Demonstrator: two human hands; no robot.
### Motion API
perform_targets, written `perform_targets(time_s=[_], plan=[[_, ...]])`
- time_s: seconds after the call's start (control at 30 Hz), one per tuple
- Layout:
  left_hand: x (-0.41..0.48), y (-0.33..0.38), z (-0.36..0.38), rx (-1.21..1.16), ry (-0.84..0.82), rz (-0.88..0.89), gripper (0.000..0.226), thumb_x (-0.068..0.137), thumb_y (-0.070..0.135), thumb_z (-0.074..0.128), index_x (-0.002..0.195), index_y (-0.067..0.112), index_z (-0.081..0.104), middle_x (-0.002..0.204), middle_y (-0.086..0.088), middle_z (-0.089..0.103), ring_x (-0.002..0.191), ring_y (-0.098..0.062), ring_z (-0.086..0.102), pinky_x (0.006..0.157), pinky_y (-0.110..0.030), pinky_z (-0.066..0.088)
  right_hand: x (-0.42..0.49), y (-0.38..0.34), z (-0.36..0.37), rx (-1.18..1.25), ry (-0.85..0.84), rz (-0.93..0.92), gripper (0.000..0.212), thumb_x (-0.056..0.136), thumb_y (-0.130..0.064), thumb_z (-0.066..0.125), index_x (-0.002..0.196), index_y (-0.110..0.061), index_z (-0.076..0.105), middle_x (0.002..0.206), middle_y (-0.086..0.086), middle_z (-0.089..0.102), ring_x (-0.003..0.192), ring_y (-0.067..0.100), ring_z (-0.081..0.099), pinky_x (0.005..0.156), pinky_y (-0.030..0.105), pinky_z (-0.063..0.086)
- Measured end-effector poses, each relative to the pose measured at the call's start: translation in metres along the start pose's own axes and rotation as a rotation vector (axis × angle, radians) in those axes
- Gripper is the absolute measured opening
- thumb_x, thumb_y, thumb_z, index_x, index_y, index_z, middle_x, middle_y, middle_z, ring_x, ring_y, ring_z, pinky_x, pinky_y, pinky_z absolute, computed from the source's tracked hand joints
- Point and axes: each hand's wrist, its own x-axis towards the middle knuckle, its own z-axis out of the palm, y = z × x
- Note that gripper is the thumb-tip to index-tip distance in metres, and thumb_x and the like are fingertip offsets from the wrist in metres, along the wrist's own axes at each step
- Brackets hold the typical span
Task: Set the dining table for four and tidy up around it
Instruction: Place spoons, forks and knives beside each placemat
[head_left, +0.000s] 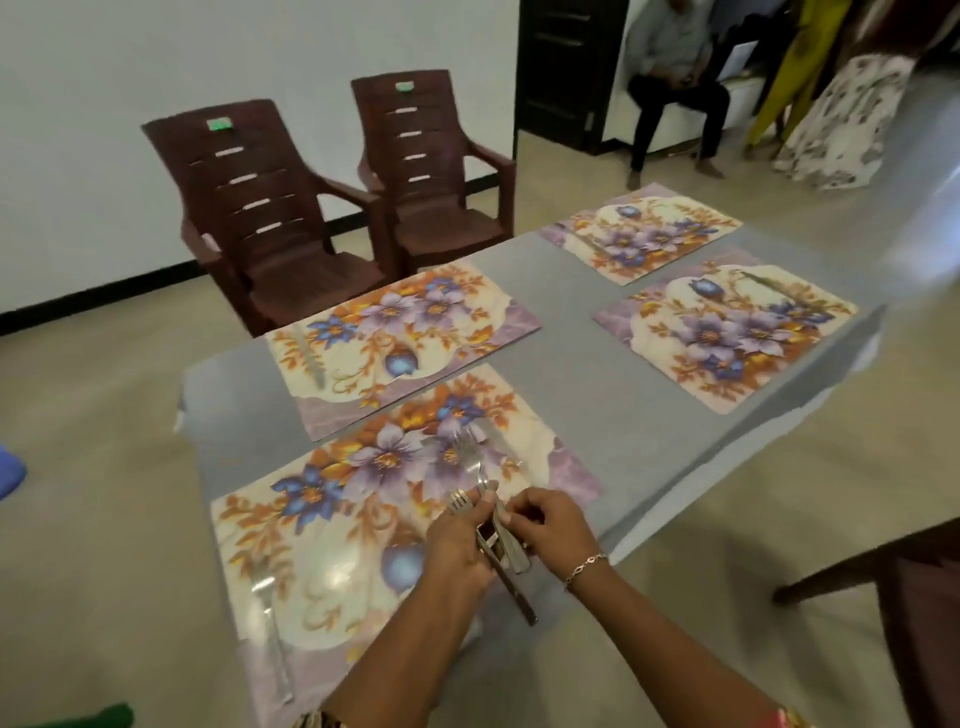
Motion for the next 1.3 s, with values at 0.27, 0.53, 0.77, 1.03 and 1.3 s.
perform_targets(time_s=[0.27,0.53,0.77,1.03,1.3], plan=[[0.036,-0.065,0.128,0.032,-0.051,-0.017,0.016,0.094,0.000,0.048,0.088,0.008,0.060,0.046,-0.002,0.059,0.038,-0.011,0.058,0.039,-0.020,0.048,0.016,0.040,-0.146,0.080,0.111,0.098,0.020,0.085,-0.012,0.064,0.067,-0.017,0.058,0.062,-0.004,0.056,0.058,0.007,0.049,0.059,0.018,0.042],[0.076,-0.083,0.213,0.065,-0.038,-0.034,0.021,0.095,0.000,0.045,0.084,0.007,0.061,0.045,-0.003,0.059,0.037,-0.011,0.057,0.043,-0.022,0.048,0.061,0.081,-0.246,0.274,0.224,0.271,0.014,0.086,-0.002,0.060,0.072,-0.004,0.059,0.061,0.005,0.056,0.055,0.015,0.050,0.043,0.016,0.043],[0.138,-0.072,0.260,-0.036,0.034,-0.025,0.017,0.094,0.001,0.049,0.085,0.006,0.062,0.047,-0.005,0.061,0.042,-0.015,0.058,0.039,-0.021,0.049,0.154,0.100,-0.306,0.112,0.073,0.318,0.026,0.087,0.006,0.055,0.065,-0.008,0.053,0.066,0.008,0.054,0.063,0.017,0.055,0.054,0.026,0.045],[0.190,-0.052,0.293,-0.118,0.176,0.005,0.015,0.093,0.003,0.052,0.084,0.006,0.063,0.052,-0.006,0.060,0.048,-0.016,0.056,0.043,-0.021,0.050,0.236,0.115,-0.321,-0.123,-0.088,0.319,0.029,0.082,0.008,0.058,0.063,-0.013,0.056,0.065,0.002,0.058,0.066,0.020,0.059,0.057,0.022,0.049],[0.195,-0.052,0.299,-0.163,0.284,0.011,0.014,0.092,0.001,0.052,0.084,0.004,0.063,0.069,-0.010,0.056,0.060,-0.019,0.052,0.045,-0.023,0.050,0.265,0.124,-0.312,-0.239,-0.211,0.332,0.031,0.080,0.005,0.063,0.061,-0.018,0.053,0.059,0.000,0.052,0.051,0.012,0.046,0.055,0.025,0.042]])
